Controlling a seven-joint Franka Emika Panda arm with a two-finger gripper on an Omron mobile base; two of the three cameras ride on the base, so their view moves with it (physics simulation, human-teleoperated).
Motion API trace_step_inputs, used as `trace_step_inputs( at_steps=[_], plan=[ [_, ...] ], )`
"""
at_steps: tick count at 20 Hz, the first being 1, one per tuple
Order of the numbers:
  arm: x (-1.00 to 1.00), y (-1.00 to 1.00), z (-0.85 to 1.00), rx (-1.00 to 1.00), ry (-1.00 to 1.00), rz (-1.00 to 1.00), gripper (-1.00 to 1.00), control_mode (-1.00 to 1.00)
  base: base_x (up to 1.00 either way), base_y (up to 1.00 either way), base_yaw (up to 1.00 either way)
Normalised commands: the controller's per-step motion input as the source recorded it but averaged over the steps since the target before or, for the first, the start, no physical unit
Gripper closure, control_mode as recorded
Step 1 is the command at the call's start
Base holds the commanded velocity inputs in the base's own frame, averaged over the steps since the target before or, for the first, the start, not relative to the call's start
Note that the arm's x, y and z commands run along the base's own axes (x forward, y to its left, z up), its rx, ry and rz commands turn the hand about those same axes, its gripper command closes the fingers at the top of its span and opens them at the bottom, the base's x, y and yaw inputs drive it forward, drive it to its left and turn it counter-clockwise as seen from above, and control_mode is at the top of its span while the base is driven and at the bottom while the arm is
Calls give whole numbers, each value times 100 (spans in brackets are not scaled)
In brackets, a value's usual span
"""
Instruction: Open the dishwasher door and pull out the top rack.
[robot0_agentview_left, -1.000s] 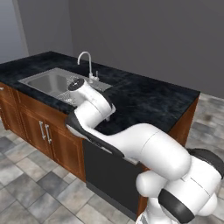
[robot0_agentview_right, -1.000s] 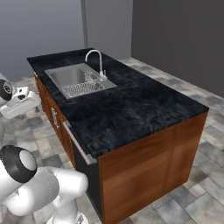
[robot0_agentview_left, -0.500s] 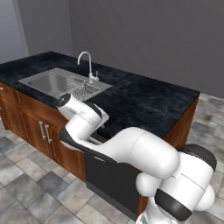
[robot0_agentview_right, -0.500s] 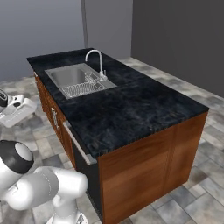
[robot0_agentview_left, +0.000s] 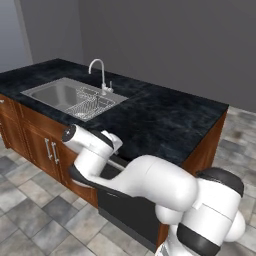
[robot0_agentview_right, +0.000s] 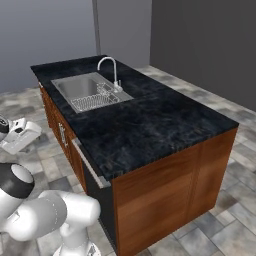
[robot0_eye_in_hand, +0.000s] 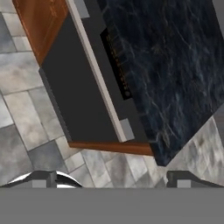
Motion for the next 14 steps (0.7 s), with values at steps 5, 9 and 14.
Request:
trace_step_inputs(
  at_steps=[5, 9, 14],
  plan=[
    [0, 0, -34, -3, -7, 0, -100, -100, 0, 0, 0],
    [1, 0, -27, -6, -4, 0, -100, -100, 0, 0, 0],
    [0, -1, -28, -8, -3, 0, -100, -100, 0, 0, 0]
  ],
)
